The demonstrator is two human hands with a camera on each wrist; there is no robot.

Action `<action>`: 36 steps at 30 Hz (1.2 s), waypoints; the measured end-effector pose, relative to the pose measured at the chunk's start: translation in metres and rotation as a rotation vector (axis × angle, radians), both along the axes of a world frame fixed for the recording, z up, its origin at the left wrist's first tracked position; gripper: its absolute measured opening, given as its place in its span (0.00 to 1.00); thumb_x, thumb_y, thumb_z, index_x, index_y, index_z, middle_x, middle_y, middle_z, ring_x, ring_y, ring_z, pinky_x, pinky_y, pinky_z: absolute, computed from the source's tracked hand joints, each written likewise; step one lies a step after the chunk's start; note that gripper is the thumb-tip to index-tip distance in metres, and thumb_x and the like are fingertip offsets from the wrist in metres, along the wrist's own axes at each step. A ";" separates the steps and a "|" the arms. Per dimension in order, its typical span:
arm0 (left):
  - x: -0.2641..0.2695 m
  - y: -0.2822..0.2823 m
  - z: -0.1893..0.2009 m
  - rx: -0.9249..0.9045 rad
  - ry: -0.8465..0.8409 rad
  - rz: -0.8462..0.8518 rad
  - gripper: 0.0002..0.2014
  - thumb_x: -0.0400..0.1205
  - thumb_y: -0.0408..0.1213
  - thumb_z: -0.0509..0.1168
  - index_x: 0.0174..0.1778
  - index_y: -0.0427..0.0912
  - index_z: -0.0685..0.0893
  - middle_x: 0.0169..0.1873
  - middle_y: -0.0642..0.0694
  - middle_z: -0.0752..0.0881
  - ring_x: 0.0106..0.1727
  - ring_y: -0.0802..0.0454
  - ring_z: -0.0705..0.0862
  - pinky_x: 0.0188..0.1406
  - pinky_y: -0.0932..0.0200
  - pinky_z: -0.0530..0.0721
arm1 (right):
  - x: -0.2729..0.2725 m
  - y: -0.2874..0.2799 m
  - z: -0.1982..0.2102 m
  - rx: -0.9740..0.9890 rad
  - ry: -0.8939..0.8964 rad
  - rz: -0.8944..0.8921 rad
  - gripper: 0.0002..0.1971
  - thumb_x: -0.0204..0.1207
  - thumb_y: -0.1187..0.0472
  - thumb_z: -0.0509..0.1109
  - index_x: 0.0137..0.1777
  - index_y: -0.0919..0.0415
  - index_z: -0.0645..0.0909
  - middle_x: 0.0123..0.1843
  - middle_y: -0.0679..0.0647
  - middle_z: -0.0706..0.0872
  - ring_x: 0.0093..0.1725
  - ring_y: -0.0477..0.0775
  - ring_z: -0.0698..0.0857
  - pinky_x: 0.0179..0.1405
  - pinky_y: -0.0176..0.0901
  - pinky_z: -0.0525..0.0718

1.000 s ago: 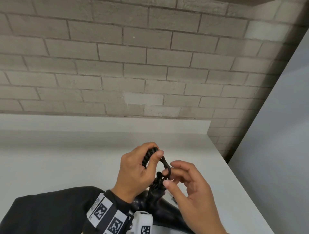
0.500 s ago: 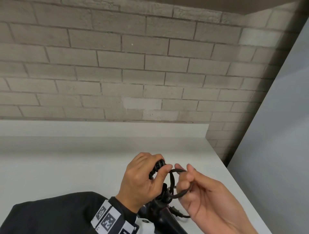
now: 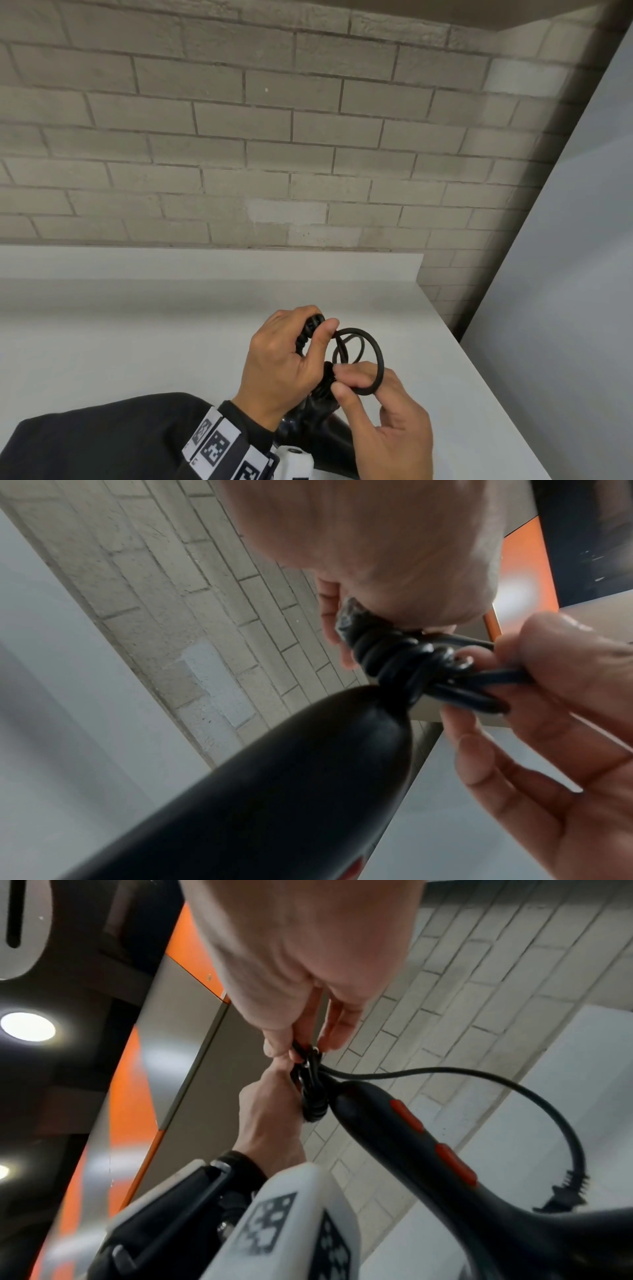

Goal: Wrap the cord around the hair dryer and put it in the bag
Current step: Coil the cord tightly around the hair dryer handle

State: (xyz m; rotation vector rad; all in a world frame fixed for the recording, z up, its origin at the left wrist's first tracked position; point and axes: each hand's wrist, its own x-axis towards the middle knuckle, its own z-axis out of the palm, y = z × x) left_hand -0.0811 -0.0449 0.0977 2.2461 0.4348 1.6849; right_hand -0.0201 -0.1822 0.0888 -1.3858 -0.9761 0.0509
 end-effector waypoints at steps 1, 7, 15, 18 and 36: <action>-0.001 0.001 -0.001 0.000 -0.001 0.003 0.17 0.84 0.48 0.64 0.38 0.40 0.88 0.27 0.54 0.83 0.30 0.58 0.79 0.31 0.67 0.77 | 0.001 -0.001 0.000 -0.014 0.006 -0.007 0.08 0.68 0.44 0.77 0.44 0.42 0.90 0.45 0.39 0.92 0.51 0.45 0.89 0.50 0.27 0.83; -0.004 0.004 -0.005 0.001 -0.015 0.037 0.22 0.87 0.52 0.60 0.39 0.39 0.88 0.27 0.53 0.84 0.30 0.56 0.79 0.32 0.66 0.76 | 0.014 -0.016 0.046 -0.025 0.669 0.268 0.19 0.48 0.48 0.89 0.35 0.59 0.91 0.32 0.60 0.92 0.34 0.57 0.92 0.31 0.39 0.89; -0.004 0.002 -0.002 -0.125 -0.060 -0.068 0.17 0.85 0.50 0.64 0.42 0.41 0.88 0.25 0.59 0.80 0.23 0.60 0.76 0.26 0.75 0.72 | 0.045 -0.037 0.050 0.209 1.170 0.670 0.31 0.58 0.42 0.86 0.52 0.68 0.89 0.27 0.53 0.77 0.19 0.47 0.76 0.14 0.37 0.72; -0.005 0.004 -0.009 -0.230 -0.079 -0.102 0.13 0.84 0.51 0.64 0.45 0.46 0.87 0.26 0.56 0.85 0.26 0.56 0.84 0.24 0.60 0.82 | 0.039 -0.040 0.047 0.133 0.948 0.352 0.41 0.28 0.38 0.91 0.41 0.65 0.91 0.18 0.53 0.68 0.13 0.48 0.67 0.11 0.35 0.65; -0.006 -0.006 -0.006 -0.178 0.018 0.046 0.16 0.83 0.56 0.63 0.42 0.49 0.88 0.20 0.58 0.80 0.20 0.60 0.78 0.18 0.54 0.78 | -0.006 -0.006 -0.021 -0.262 -0.181 -0.055 0.10 0.70 0.45 0.74 0.50 0.36 0.80 0.42 0.34 0.86 0.36 0.38 0.86 0.34 0.19 0.76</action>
